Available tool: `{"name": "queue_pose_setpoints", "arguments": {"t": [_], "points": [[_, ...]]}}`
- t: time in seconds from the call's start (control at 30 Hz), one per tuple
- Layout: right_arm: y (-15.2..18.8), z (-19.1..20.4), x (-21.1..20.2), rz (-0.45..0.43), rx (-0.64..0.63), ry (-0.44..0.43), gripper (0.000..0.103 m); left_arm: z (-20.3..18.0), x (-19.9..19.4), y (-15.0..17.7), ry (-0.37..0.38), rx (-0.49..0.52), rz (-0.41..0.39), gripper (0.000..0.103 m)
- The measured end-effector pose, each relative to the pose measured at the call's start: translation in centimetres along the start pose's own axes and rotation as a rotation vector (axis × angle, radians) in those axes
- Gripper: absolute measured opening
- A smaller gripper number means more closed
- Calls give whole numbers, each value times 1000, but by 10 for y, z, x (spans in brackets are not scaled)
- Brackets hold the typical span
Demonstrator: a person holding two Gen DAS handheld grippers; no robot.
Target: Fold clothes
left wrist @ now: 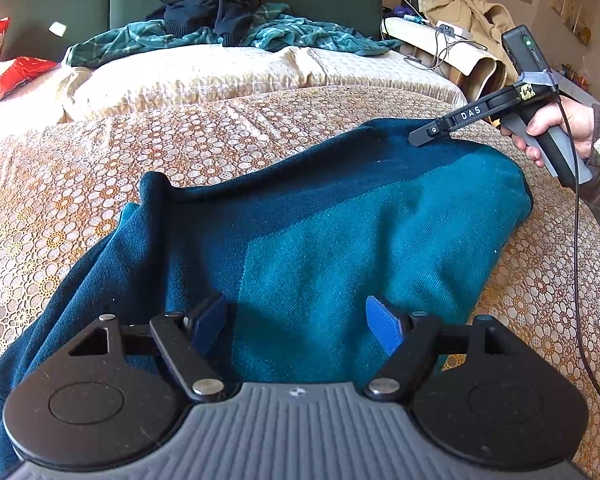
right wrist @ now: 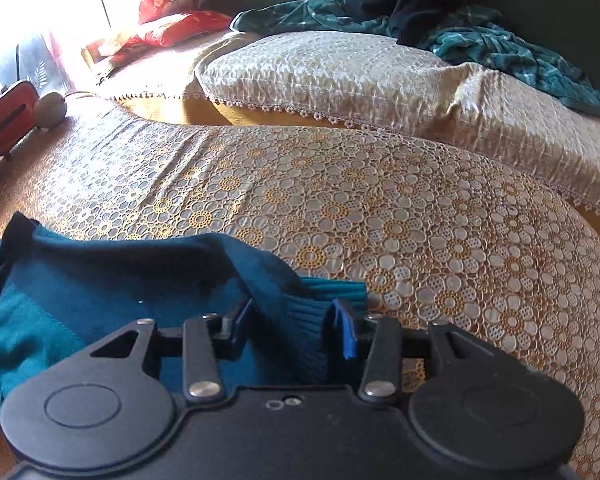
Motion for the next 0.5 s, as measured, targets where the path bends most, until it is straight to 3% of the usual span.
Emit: {"name": "queue_pose_setpoints", "arguments": {"t": [0.13,0.27,0.5], "points": [[-9,-19,2,-26,97,29,103,5,-2,-3,-14,-18,-13,77],[-12,-26,11,-8,100,81,103,19,-7,-7,-41,-58,-32,77],[-13,-21,3,-8,119,79,103,29,-1,2,-81,-43,-8,77]]}}
Point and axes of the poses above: each gripper's, at about its wrist camera, not at the fingertips, and x roughly the way its jaws point, z to its left, y to its underside, the point moved 9 cm from there along x, roughly the way its jaws point, and after that the axes turned 11 degrees about -y, right-handed, at the moved point
